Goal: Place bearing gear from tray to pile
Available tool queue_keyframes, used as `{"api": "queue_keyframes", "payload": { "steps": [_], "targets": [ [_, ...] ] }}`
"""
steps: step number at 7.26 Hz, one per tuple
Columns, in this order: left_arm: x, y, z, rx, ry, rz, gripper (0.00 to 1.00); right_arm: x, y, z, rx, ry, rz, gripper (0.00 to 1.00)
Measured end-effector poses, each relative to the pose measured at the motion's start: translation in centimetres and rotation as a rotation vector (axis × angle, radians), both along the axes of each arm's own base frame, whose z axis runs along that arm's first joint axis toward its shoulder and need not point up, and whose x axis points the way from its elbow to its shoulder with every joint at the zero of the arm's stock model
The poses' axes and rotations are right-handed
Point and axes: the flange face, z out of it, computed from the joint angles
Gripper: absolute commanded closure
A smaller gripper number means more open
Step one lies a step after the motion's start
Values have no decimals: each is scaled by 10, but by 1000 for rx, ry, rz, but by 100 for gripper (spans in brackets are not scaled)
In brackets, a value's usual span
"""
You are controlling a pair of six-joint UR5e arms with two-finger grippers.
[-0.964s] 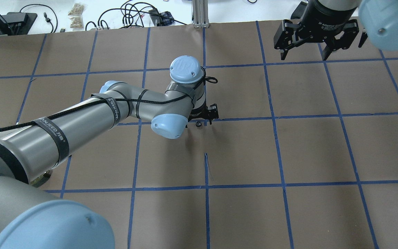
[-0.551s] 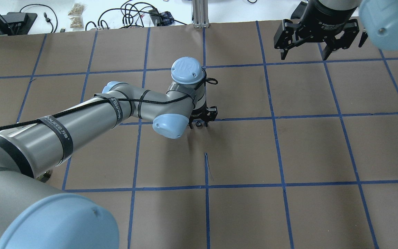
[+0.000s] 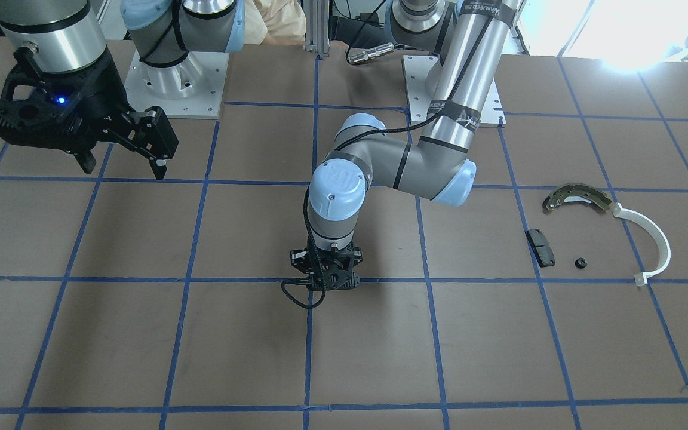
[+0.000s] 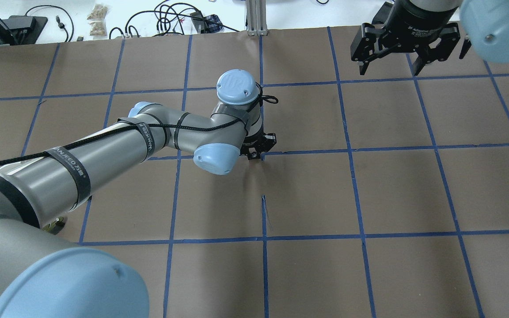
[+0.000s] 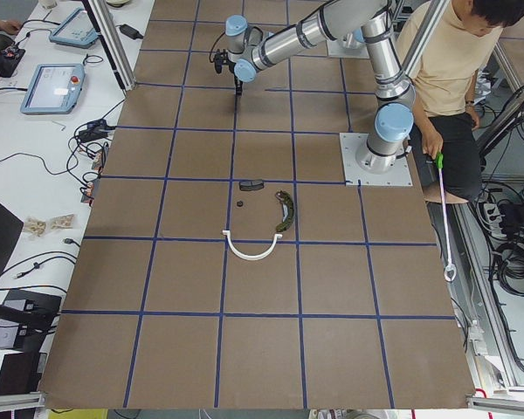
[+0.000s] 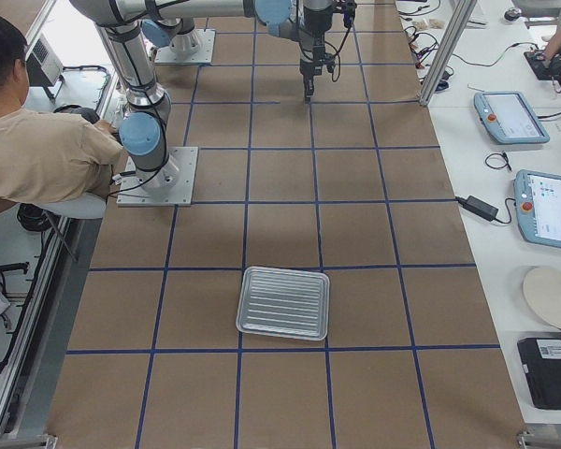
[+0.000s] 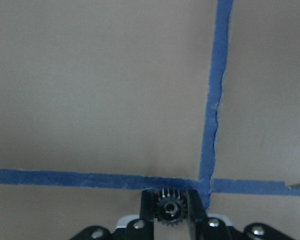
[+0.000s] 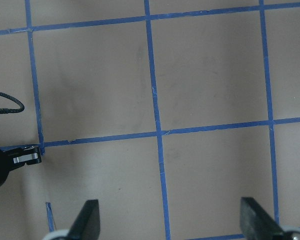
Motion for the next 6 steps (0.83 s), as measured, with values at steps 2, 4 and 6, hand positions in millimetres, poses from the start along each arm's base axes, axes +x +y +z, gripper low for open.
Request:
{"api": "queue_keyframes", "payload": {
  "steps": [2,4,6],
  "targets": [
    [58,-22,25,-12,-22,6,100,0,0,0,-1,0,0,0],
    [163,-38,75,3,-149,-39,100,0,0,0,0,0,0,0],
    [286,-37,115,32,-179,-85,100,0,-1,0,1,0,0,0]
  ]
}}
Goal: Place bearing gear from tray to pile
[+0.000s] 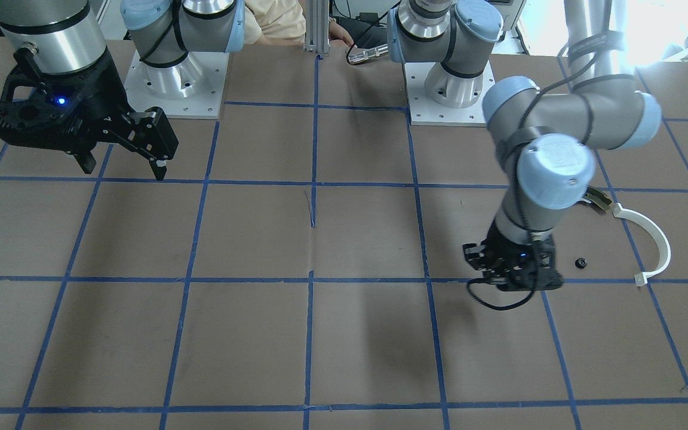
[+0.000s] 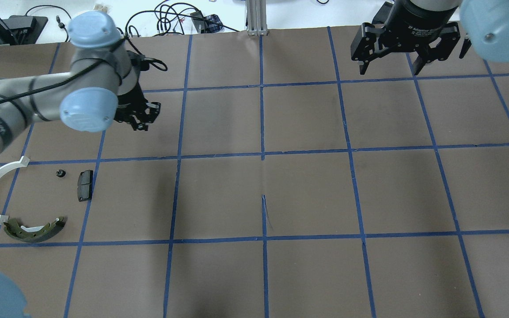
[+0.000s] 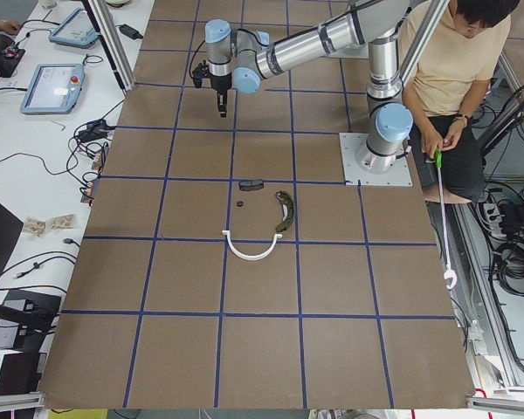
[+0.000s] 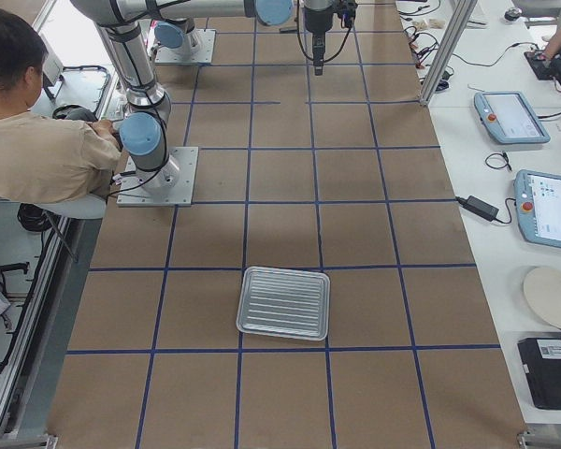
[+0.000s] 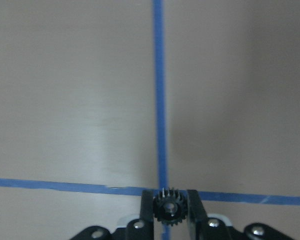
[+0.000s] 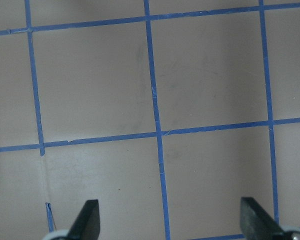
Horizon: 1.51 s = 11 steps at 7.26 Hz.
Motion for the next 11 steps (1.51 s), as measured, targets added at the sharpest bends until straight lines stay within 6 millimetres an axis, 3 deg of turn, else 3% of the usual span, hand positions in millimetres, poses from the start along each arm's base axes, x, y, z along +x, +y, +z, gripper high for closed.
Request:
{"api": "queue_keyframes", "payload": {
  "steps": [2,4,5,6,7,9,11],
  "targets": [
    [108,27,2,47,28,-69,100,0,0,0,0,0,0,0],
    [207,63,-17,49,94,-126,100,0,0,0,0,0,0,0],
    [250,78,-32,31,118,-153,100,0,0,0,1,-1,0,0],
    [281,92,-50,8,141,-173,100,0,0,0,1,0,0,0],
    [297,101,-69,-27,153,-190,96,0,0,0,1,0,0,0],
    [306,110,-101,-47,164,-200,43,0,0,0,0,-1,0,0],
    [308,109,-109,-56,161,-206,38,0,0,0,0,-1,0,0]
  ]
}}
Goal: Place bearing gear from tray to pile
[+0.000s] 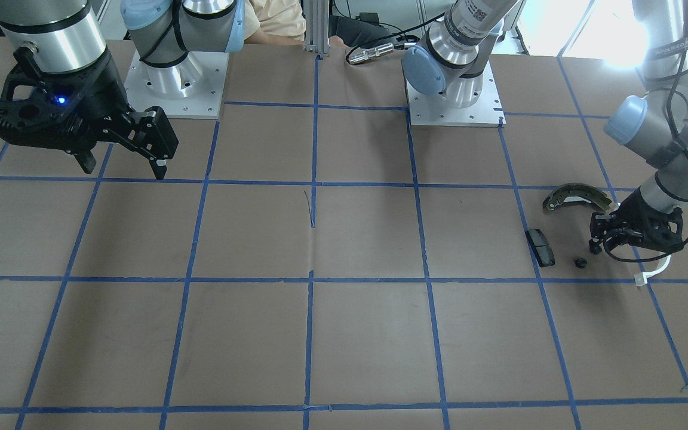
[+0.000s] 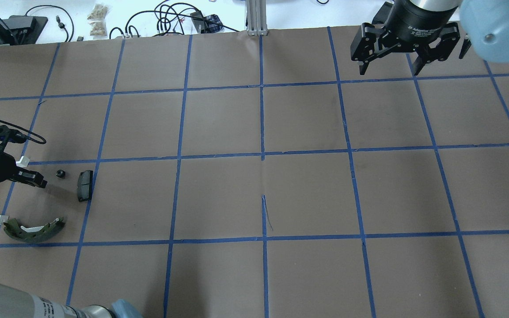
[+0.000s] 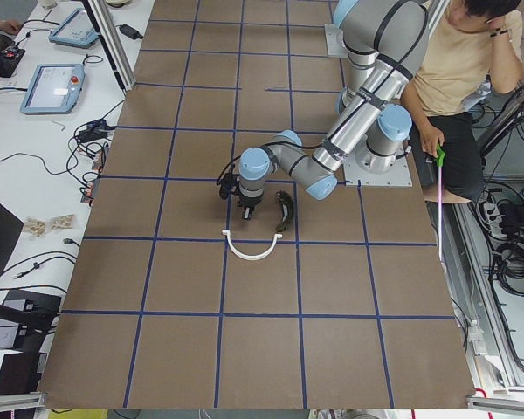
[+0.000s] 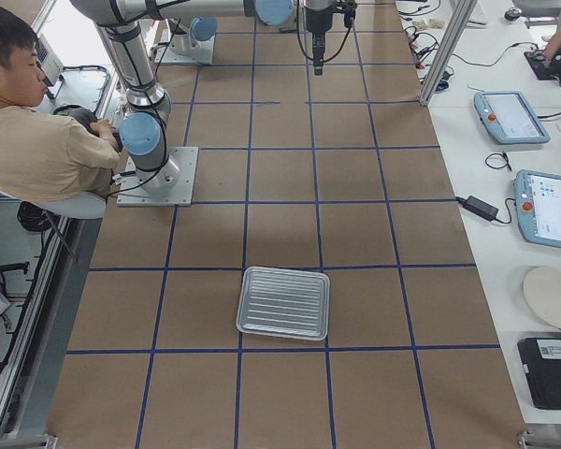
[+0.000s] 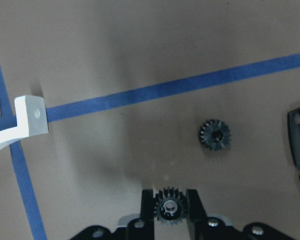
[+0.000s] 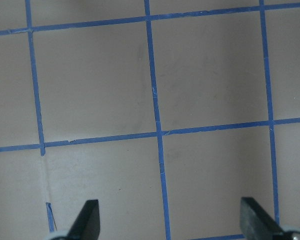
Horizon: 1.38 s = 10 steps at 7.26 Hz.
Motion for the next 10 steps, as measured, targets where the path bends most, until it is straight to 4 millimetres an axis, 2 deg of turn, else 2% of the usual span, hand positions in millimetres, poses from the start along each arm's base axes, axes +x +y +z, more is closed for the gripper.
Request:
{"api": "queue_keyframes", "payload": {
  "steps": [2,3,5,6,8,9,10],
  "targets": [
    [-2,-8,9,-19,-14,-9,35,0,0,0,0,-1,0,0],
    [-9,-18,21,-35,-32,-28,34,0,0,0,0,-1,0,0],
    [-54,-52,73,-55,-52,-93,32,0,0,0,0,-1,0,0],
    [-91,-71,108,-65,-52,-108,32,0,0,0,0,-1,0,0],
    [-183,-101,186,-61,-40,-88,32,0,0,0,0,-1,-1,0],
    [-237,-104,224,-25,-19,-40,32,0,0,0,-1,-1,-1,0],
    [-289,-95,258,15,-12,14,32,0,1,0,0,-1,-1,0]
  ]
}}
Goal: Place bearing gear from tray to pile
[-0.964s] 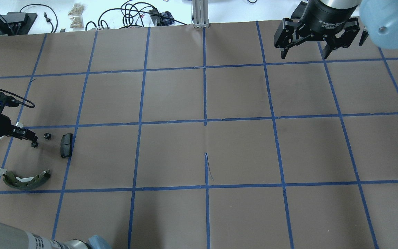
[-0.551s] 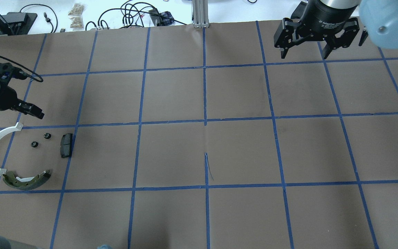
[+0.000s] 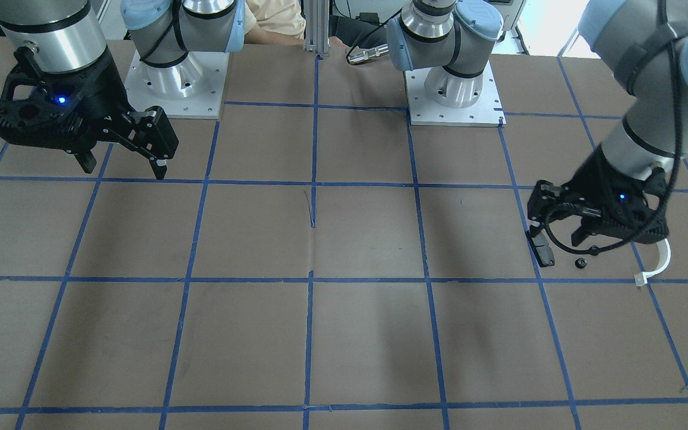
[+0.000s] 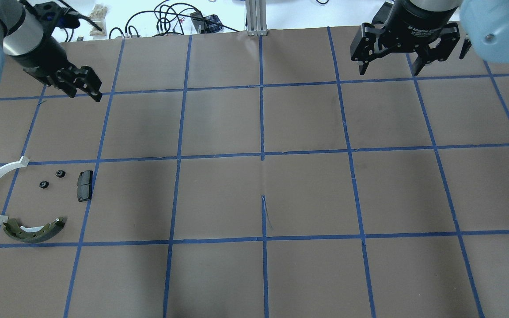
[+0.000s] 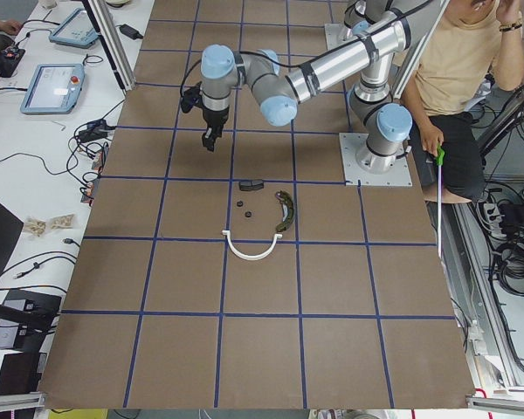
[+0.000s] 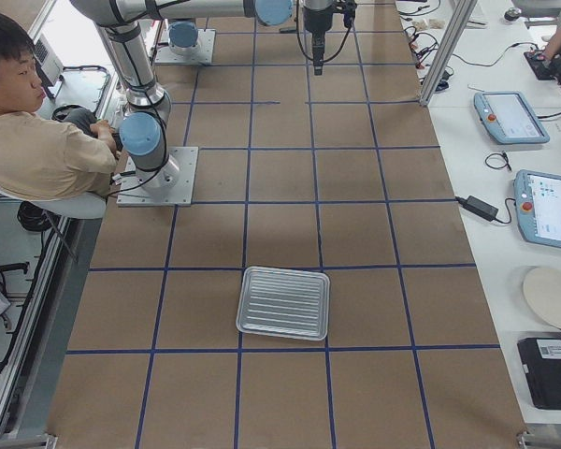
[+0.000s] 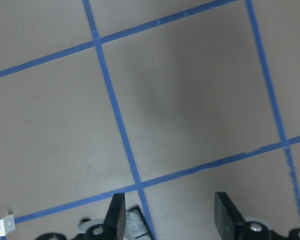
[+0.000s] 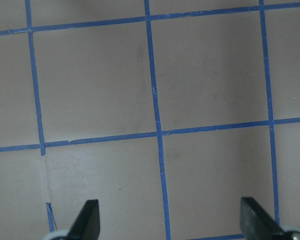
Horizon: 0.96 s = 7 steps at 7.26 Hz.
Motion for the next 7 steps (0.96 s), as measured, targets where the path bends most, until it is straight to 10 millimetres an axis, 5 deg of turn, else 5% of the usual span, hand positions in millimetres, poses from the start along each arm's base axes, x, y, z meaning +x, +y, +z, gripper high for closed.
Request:
{"api": "queue_keyframes", "payload": {
  "steps": [1,3,7],
  "targets": [
    [-45,18,30,25,-24,42,32,0,0,0,0,0,0,0],
    [-97,57,62,50,-59,84,32,0,0,0,1,0,0,0],
    [-116,84,83,39,10,156,32,0,0,0,0,0,0,0]
  ]
}}
